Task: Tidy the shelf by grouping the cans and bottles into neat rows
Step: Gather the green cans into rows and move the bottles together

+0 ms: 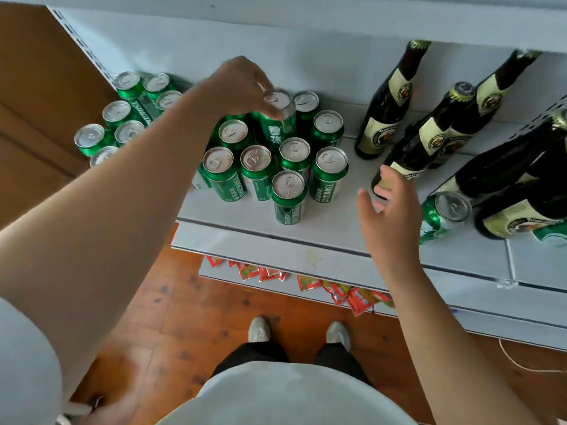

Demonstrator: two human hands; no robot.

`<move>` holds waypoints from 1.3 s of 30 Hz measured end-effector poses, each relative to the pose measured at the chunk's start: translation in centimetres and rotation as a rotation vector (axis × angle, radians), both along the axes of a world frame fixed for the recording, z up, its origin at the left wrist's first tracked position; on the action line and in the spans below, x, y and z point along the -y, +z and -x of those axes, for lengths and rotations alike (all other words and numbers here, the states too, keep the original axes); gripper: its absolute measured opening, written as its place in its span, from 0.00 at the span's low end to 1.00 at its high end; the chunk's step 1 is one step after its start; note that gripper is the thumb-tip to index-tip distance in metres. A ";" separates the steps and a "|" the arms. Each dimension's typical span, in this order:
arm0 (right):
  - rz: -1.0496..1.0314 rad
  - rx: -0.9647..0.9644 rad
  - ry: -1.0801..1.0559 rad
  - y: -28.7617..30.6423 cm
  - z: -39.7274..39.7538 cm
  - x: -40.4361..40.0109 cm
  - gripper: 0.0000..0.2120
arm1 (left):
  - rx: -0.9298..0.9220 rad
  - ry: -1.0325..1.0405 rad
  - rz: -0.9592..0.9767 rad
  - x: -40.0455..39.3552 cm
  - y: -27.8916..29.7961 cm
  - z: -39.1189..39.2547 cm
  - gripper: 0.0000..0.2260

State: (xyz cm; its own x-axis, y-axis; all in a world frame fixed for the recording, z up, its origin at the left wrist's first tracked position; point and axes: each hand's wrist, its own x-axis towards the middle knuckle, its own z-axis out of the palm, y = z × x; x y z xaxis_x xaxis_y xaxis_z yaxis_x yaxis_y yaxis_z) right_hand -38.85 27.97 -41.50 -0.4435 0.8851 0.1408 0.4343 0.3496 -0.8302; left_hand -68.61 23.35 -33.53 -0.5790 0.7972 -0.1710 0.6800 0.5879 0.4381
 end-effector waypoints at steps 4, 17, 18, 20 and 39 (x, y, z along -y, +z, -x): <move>0.030 -0.125 0.041 3.4 1.5 0.1 0.18 | 0.096 -0.086 0.008 0.8 5.3 -0.9 0.26; -0.090 0.050 0.052 5.1 2.5 0.7 0.26 | 0.322 -0.243 -0.260 4.1 1.0 -9.9 0.26; -0.060 0.054 -0.010 4.0 1.4 1.1 0.26 | 0.212 -0.262 -0.216 4.9 -0.8 -9.9 0.29; -0.039 0.090 -0.114 1.7 -0.2 1.5 0.26 | -0.077 -0.340 -0.072 6.5 -3.9 -9.9 0.33; -0.258 0.315 -0.219 -3.2 1.9 0.8 0.42 | -0.322 -0.210 -0.333 2.9 -6.8 -3.4 0.24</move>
